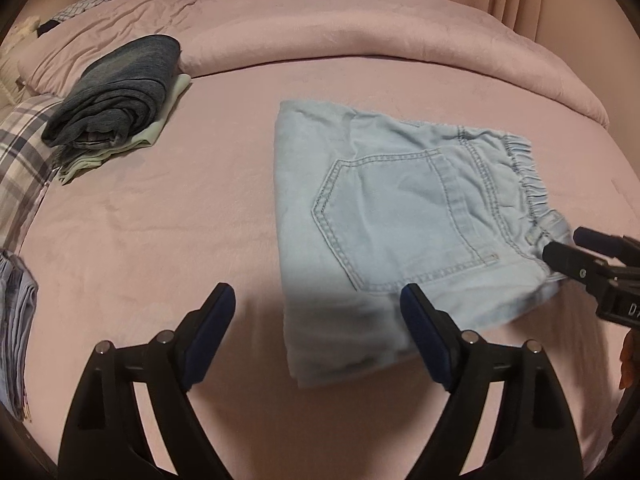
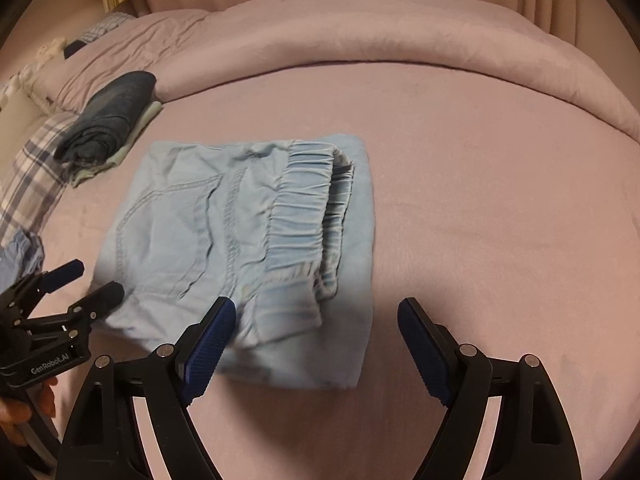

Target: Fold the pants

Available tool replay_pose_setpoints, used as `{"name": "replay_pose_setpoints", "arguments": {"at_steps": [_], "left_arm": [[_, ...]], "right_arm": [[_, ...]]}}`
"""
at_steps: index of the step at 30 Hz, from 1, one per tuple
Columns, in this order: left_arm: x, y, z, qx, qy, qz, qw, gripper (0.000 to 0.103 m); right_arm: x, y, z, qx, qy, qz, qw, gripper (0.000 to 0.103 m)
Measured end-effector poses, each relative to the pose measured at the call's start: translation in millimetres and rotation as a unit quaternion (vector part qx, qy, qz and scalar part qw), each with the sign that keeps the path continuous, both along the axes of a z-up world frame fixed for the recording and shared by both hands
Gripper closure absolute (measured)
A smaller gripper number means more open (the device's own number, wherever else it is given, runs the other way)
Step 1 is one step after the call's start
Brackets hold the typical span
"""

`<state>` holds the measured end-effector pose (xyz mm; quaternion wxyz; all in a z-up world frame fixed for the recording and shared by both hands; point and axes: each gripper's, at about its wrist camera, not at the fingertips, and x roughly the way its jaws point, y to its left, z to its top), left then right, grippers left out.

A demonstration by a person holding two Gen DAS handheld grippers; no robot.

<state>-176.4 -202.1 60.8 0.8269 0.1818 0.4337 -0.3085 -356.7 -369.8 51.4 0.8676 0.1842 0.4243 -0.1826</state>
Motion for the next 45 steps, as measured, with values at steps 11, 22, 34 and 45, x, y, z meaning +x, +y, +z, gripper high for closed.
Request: {"name": "replay_pose_setpoints", "arguments": {"at_steps": [11,22,34,45], "left_arm": [[-33.9,21.0,46.9,-0.017,0.005,0.026,0.9995,0.001],[-69.0,34.9,95.0,-0.029,-0.05,0.032,0.9978,0.001],[-82.2,31.5,102.7,-0.022,-0.067,0.03,0.997,0.001],[-86.7,30.3,104.5,-0.022,-0.069,0.029,0.997,0.001]], "right_arm": [[-20.4,41.8,43.5,-0.052,-0.027,0.028,0.998,0.004],[-42.2,62.0,81.0,-0.07,-0.062,0.022,0.995,0.001],[-53.5,70.2,89.1,-0.074,-0.068,0.021,0.995,0.001],[-55.8,71.6,91.1,-0.075,-0.071,0.019,0.994,0.001]]}}
